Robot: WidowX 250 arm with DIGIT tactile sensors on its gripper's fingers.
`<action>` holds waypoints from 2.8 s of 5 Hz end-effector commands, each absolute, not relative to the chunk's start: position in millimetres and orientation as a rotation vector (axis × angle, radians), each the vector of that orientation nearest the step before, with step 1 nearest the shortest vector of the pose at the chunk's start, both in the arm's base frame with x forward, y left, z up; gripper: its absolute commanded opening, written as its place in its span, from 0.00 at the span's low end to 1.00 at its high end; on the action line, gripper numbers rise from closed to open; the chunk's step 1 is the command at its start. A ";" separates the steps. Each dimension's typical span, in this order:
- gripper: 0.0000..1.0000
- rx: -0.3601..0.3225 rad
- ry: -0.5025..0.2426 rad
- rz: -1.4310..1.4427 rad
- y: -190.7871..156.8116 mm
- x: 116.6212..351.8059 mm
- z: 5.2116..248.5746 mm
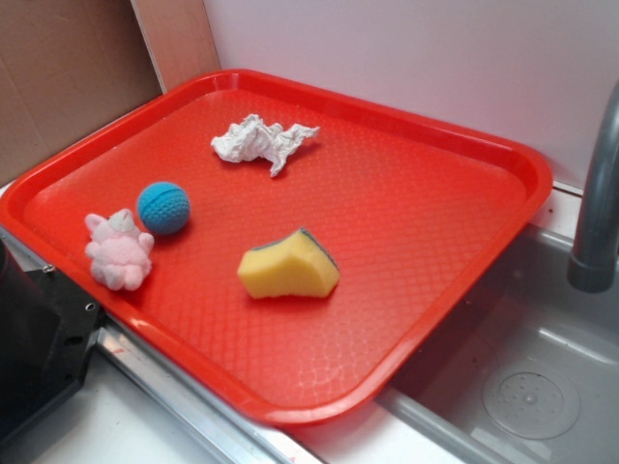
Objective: Grab the green sponge.
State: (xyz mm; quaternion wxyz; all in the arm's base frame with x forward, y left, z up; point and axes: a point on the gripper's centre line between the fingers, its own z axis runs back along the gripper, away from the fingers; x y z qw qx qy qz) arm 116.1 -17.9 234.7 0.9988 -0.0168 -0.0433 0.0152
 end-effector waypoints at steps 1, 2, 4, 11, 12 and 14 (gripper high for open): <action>1.00 -0.034 -0.087 0.030 -17.9 116.1 234.7; 1.00 -0.036 -0.113 -0.061 -26.5 121.9 230.9; 1.00 -0.027 -0.219 -0.399 -54.8 150.9 199.3; 1.00 -0.030 -0.029 -0.846 -122.7 177.3 30.9; 0.00 -0.034 -0.037 -0.867 -123.1 174.1 28.7; 0.00 -0.034 -0.024 -0.790 -106.4 185.6 47.1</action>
